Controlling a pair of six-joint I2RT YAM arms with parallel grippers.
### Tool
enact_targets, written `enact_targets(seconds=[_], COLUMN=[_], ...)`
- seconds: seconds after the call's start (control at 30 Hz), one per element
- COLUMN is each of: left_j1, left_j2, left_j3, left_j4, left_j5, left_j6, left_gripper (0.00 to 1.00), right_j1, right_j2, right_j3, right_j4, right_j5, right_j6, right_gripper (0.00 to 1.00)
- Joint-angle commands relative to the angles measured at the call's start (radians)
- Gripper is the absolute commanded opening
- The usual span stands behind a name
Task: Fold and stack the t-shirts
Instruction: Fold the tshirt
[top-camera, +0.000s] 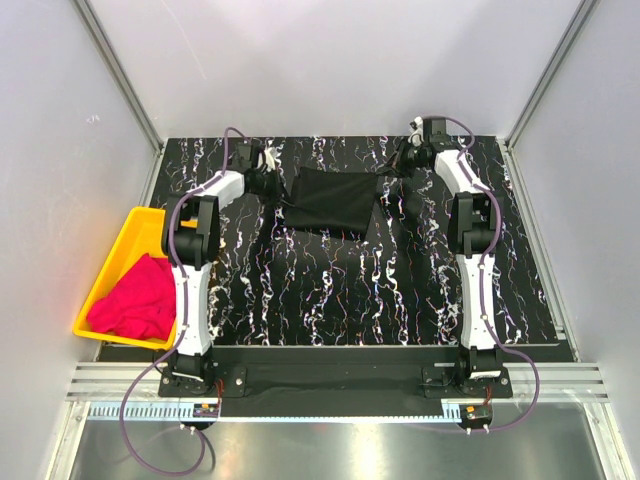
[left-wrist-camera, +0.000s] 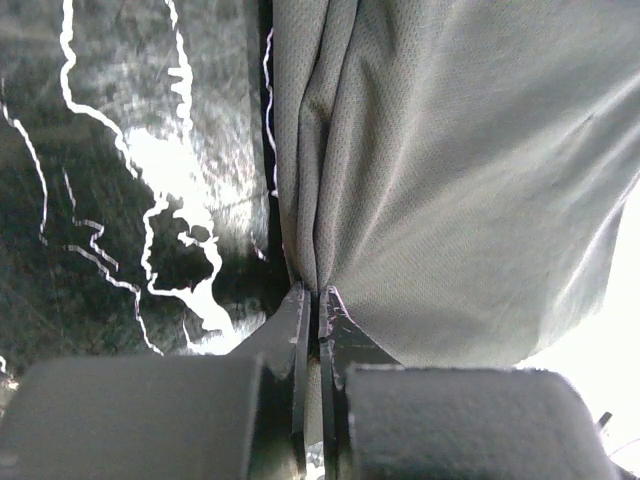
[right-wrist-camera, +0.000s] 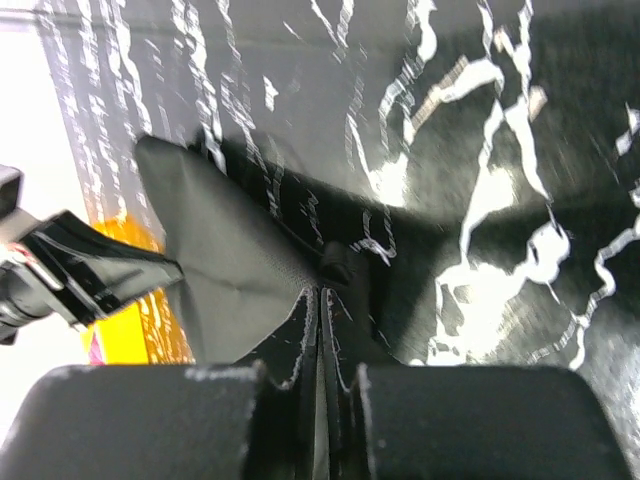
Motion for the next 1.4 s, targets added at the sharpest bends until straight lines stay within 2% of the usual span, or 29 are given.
enact_targets(seconds=[0.0, 0.17, 0.2, 0.23, 0.33, 0.37, 0.47, 0.6, 0.67, 0.83, 0.93, 1.0, 1.03, 1.17, 1.23, 1.37], left_j1=[0.012, 0.014, 0.012, 0.014, 0.022, 0.025, 0.041, 0.049, 0.048, 0.048, 0.04, 0.025, 0.019, -0.001, -0.008, -0.014], left_j2=[-0.045, -0.058, -0.063, -0.069, -0.101, -0.104, -0.074, 0.021, 0.07, 0.144, 0.214, 0.23, 0.231, 0.244, 0.251, 0.267], left_j3=[-0.028, -0.029, -0.031, -0.028, -0.013, -0.002, 0.084, 0.228, 0.28, 0.3, 0.359, 0.362, 0.359, 0.359, 0.365, 0.379], left_j4=[-0.017, -0.024, -0.026, -0.028, -0.028, -0.026, -0.024, -0.012, 0.052, 0.3, 0.313, 0.333, 0.341, 0.347, 0.347, 0.341], left_j5=[0.004, 0.031, 0.034, 0.038, 0.01, 0.001, -0.015, -0.013, -0.004, 0.008, -0.001, -0.013, -0.018, -0.054, -0.073, -0.076], left_j6=[0.008, 0.023, 0.023, 0.028, 0.042, 0.043, 0.04, 0.024, -0.01, -0.159, -0.205, -0.213, -0.213, -0.211, -0.208, -0.214], left_gripper=[0.01, 0.19, 0.24, 0.35, 0.47, 0.54, 0.61, 0.61, 0.61, 0.61, 0.62, 0.63, 0.68, 0.7, 0.69, 0.57], right_j1=[0.005, 0.005, 0.005, 0.005, 0.006, 0.005, 0.006, 0.005, 0.005, 0.005, 0.005, 0.005, 0.005, 0.005, 0.005, 0.006], right_j2=[0.046, 0.104, 0.112, 0.128, 0.167, 0.173, 0.167, 0.142, 0.141, 0.15, 0.153, 0.158, 0.162, 0.168, 0.168, 0.167], right_j3=[0.083, 0.151, 0.163, 0.189, 0.244, 0.252, 0.246, 0.22, 0.215, 0.212, 0.209, 0.214, 0.214, 0.215, 0.215, 0.212], right_j4=[0.005, 0.005, 0.004, 0.005, 0.004, 0.002, 0.002, 0.002, 0.002, 0.004, 0.004, 0.005, 0.004, 0.004, 0.005, 0.005], right_j5=[0.008, -0.015, -0.015, -0.016, -0.03, -0.033, -0.03, -0.025, -0.027, -0.038, -0.038, -0.047, -0.048, -0.056, -0.061, -0.058], right_j6=[0.033, 0.059, 0.063, 0.066, 0.086, 0.092, 0.099, 0.084, 0.086, 0.093, 0.092, 0.093, 0.095, 0.098, 0.098, 0.093], right_gripper=[0.05, 0.09, 0.1, 0.13, 0.13, 0.14, 0.22, 0.31, 0.32, 0.32, 0.32, 0.32, 0.32, 0.32, 0.32, 0.32])
